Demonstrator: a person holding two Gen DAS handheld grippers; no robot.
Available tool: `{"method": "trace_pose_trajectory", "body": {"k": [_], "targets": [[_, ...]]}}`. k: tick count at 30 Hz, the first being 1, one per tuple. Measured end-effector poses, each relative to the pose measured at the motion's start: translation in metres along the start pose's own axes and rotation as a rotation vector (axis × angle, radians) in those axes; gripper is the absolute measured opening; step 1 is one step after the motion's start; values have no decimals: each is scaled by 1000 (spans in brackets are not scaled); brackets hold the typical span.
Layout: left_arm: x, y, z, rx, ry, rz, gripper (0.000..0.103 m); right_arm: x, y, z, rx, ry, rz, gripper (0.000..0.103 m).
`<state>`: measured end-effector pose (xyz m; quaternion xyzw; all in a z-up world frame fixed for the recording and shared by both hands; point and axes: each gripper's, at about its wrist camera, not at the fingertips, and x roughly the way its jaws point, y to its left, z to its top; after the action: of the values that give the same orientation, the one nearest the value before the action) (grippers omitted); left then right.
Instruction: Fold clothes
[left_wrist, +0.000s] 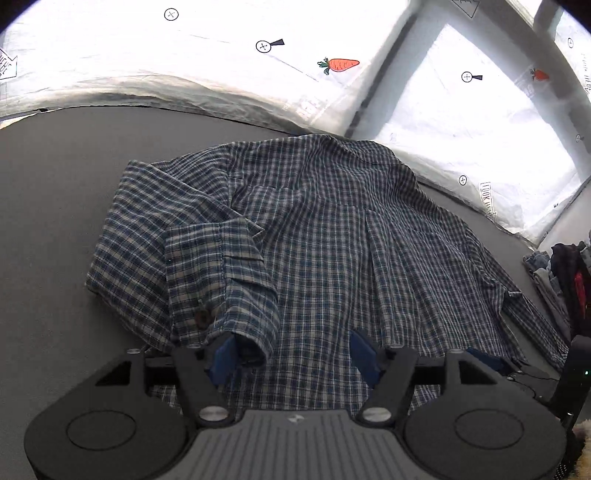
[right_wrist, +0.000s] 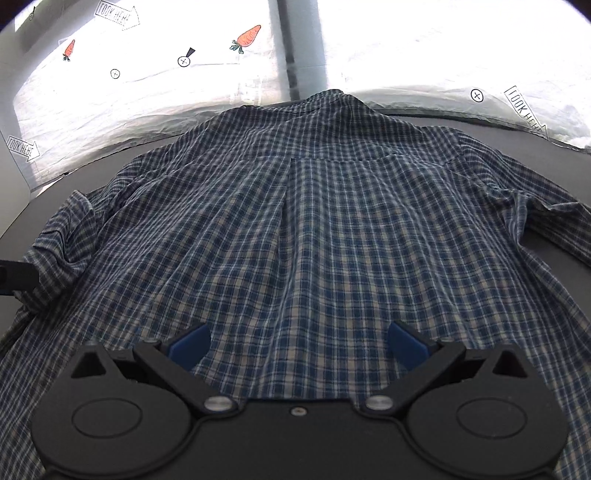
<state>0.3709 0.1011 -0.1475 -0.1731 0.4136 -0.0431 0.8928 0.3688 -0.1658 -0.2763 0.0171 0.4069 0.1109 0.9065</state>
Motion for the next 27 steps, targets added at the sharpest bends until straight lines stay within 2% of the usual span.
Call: {"method": "trace_pose_trajectory", "body": {"k": [3, 5, 10, 18, 22, 25, 27], "targets": [[-8, 9, 5, -39, -49, 21, 72, 2, 4, 8, 17, 7, 41, 103], [-10, 9, 9, -31, -67, 31, 72, 7, 9, 11, 20, 14, 38, 103], [1, -1, 18, 35, -42, -6, 72, 8, 16, 7, 6, 18, 7, 103], [23, -65, 10, 312, 13, -175, 73, -1, -5, 0, 137, -19, -92, 103], [28, -87, 1, 363, 70, -295, 76, -6, -17, -5, 188, -26, -136, 103], [30, -93, -9, 410, 102, -301, 77, -10, -23, -8, 200, -22, -151, 103], [30, -89, -10, 392, 102, -290, 77, -10, -24, -9, 197, -17, -160, 103]]}}
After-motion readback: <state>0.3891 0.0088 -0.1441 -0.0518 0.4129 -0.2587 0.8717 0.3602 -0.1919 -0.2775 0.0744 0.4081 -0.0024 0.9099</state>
